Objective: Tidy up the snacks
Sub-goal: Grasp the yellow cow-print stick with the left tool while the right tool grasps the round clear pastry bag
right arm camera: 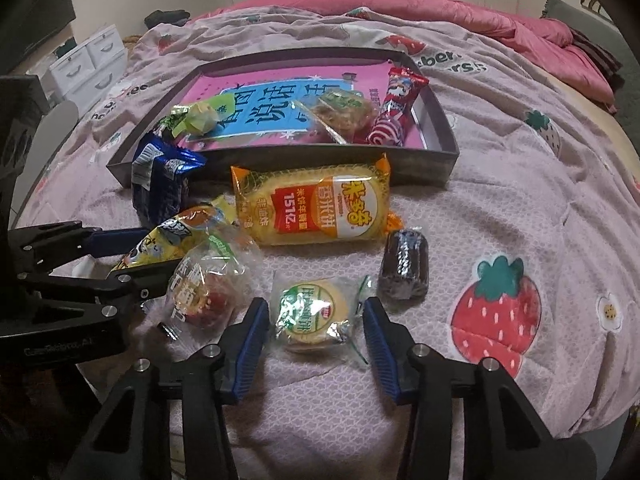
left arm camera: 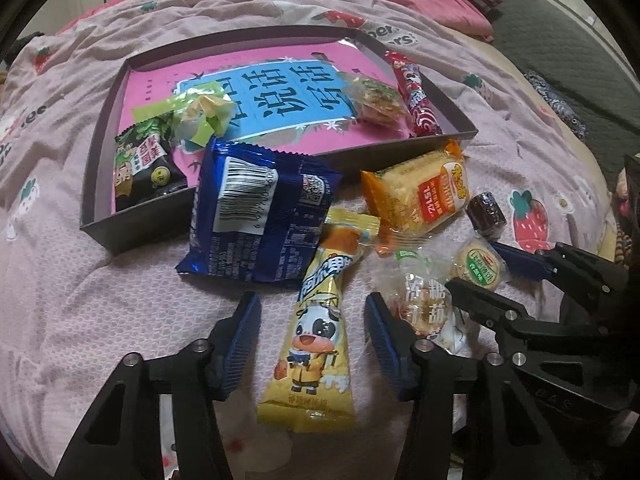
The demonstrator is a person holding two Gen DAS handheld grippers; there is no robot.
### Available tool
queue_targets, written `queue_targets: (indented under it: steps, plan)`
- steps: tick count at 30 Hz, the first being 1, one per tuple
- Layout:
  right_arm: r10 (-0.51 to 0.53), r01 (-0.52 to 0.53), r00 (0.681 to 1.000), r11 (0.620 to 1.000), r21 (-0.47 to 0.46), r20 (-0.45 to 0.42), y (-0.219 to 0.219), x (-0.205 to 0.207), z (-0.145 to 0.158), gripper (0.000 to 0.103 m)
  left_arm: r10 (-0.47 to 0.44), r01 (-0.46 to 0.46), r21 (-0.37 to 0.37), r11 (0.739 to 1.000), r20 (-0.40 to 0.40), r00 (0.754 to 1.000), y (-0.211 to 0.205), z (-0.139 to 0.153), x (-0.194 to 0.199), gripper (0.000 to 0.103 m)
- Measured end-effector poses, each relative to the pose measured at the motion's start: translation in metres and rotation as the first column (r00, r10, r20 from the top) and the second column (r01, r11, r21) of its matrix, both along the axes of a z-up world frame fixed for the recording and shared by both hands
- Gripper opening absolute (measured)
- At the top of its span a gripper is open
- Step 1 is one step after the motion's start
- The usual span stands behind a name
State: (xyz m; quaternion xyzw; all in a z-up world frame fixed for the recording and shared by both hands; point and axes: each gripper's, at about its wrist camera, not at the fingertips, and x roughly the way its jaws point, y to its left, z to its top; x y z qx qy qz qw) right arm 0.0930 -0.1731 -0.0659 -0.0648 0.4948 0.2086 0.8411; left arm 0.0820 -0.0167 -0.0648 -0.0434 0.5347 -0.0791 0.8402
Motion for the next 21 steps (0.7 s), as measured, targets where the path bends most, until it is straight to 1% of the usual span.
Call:
queue_targets:
  steps: [1,2,4,5,7,13,21]
  plan:
    - [-0.001,0.001,1.000,1.000,0.004,-0.001,-0.001,0.000,0.000,0.047,-0.002,0.002,-0.002,1.000,-0.001,1.000,0.000,-0.001,0.000,0.049]
    - [-0.002,0.002,1.000,1.000,0.006,0.000,-0.002,0.000,0.001,0.047,-0.003,0.003,-0.001,1.000,-0.002,1.000,-0.001,-0.001,0.001,0.041]
    - [-0.005,0.005,1.000,1.000,0.006,0.007,-0.002,-0.001,0.003,0.047,-0.012,0.012,0.000,1.000,-0.009,1.000,-0.002,-0.003,0.003,0.033]
    - [-0.009,0.009,1.000,1.000,0.005,0.013,-0.003,-0.001,0.004,0.047,-0.016,0.016,-0.008,1.000,-0.005,1.000,-0.003,-0.003,0.002,0.026]
    - [-0.016,0.015,1.000,1.000,0.008,0.018,-0.005,-0.001,0.006,0.046,-0.032,0.032,-0.020,0.999,0.003,0.999,-0.005,0.000,0.001,0.021]
    - [-0.054,0.053,0.998,0.998,0.038,0.042,-0.015,0.000,0.016,0.046,-0.055,0.056,-0.056,0.997,0.021,0.998,-0.006,0.006,-0.002,0.018]
    - [-0.070,0.064,0.991,0.996,0.058,0.110,-0.019,-0.002,0.031,0.046,-0.039,0.048,-0.098,0.994,0.084,0.996,0.000,0.031,-0.007,0.018]
